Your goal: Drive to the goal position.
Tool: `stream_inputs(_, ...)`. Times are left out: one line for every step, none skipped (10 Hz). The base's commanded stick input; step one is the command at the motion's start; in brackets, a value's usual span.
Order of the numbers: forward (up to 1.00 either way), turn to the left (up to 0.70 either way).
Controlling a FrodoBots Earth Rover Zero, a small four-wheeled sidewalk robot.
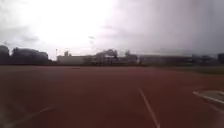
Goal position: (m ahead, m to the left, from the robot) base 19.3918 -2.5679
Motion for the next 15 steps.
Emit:
stream_inputs(0.5, 0.0)
stream_inputs(0.5, 0.0)
stream_inputs(0.5, 0.0)
stream_inputs(0.5, 0.0)
stream_inputs(0.5, 0.0)
stream_inputs(0.5, 0.0)
stream_inputs(0.5, 0.0)
stream_inputs(0.5, 0.0)
stream_inputs(0.5, 0.0)
stream_inputs(0.5, 0.0)
stream_inputs(0.5, 0.0)
stream_inputs(0.5, 0.0)
stream_inputs(0.5, 0.0)
stream_inputs(0.5, 0.0)
stream_inputs(0.5, 0.0)
